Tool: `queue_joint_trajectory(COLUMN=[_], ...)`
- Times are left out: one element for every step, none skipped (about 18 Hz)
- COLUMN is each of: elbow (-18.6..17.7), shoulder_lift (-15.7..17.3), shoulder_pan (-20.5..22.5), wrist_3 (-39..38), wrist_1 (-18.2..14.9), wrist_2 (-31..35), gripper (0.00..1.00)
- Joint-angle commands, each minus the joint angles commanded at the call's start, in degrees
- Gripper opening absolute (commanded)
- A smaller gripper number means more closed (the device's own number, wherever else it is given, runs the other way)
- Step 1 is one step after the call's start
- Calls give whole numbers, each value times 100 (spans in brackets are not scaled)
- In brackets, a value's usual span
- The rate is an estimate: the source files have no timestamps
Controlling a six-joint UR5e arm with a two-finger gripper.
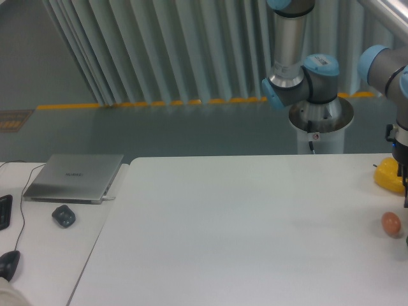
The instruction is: Place the red peppers in a basket
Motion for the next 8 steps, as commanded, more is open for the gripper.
queue_joint_trajectory(elbow=[0, -17, -18, -26, -26, -26, -26, -26], shoulder_lift=[0, 0, 0, 0, 0, 0, 0, 0], shoulder_pan=[0, -9, -9, -9, -9, -9, -9, 0], wrist_3=[0, 0, 0, 0, 0, 0, 0, 0], wrist_1=[0, 0, 0, 0, 0, 0, 0, 0], wrist_2=[0, 0, 0, 0, 0, 0, 9, 9], gripper=[100, 100, 100, 100, 100, 100, 100, 100])
